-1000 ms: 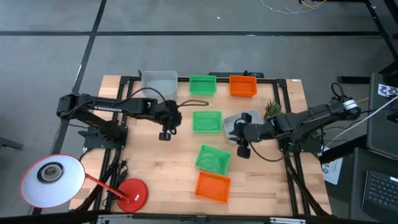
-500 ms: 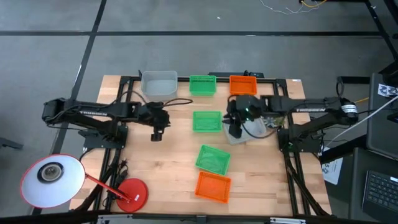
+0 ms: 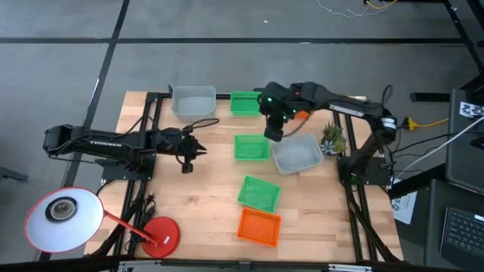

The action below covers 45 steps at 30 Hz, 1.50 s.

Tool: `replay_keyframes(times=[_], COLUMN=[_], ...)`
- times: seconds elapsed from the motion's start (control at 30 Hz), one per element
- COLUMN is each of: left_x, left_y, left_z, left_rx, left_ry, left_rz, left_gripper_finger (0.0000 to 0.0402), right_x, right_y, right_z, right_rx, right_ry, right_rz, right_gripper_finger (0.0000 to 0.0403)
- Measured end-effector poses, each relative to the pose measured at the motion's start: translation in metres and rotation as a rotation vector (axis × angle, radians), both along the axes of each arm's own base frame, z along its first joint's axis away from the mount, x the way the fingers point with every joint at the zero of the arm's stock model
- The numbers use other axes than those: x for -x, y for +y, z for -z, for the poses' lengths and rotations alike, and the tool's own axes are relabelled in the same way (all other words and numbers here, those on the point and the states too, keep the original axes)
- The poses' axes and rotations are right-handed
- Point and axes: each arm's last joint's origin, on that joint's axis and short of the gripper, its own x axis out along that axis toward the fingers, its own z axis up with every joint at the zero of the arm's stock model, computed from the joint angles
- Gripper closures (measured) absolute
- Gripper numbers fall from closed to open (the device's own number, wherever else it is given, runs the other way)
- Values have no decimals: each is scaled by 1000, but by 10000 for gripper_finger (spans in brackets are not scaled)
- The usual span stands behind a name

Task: Stack baskets by color
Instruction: Stack the middle green bin on top of the top green bin

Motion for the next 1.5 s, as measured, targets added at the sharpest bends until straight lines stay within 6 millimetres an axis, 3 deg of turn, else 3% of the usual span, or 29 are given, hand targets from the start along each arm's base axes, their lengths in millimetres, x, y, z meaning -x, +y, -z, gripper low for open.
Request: replay_keyframes(times=[0.2, 0.33, 0.57, 1.0, 1.5], left_x=[5, 5, 3, 3, 3], left_y=[-1, -1, 0, -1, -1], left_z=[15, 15, 11, 11, 11], left_rx=[33, 31, -5, 4, 5], left_ry=[36, 22, -11, -13, -12], left_rz=[-18, -17, 2, -1, -2], left_gripper_finger=[352, 352, 352, 352, 352], right_x=[-8, -13, -24, -64, -77], right_y=[-17, -19, -23, -35, -36], right_z=[21, 30, 45, 110, 134], right_rx=[-41, -49, -6, 9, -21], right_ry=[128, 156, 193, 242, 228], right_rz=[40, 37, -110, -214, -231], right_gripper_finger=[299, 299, 299, 299, 299])
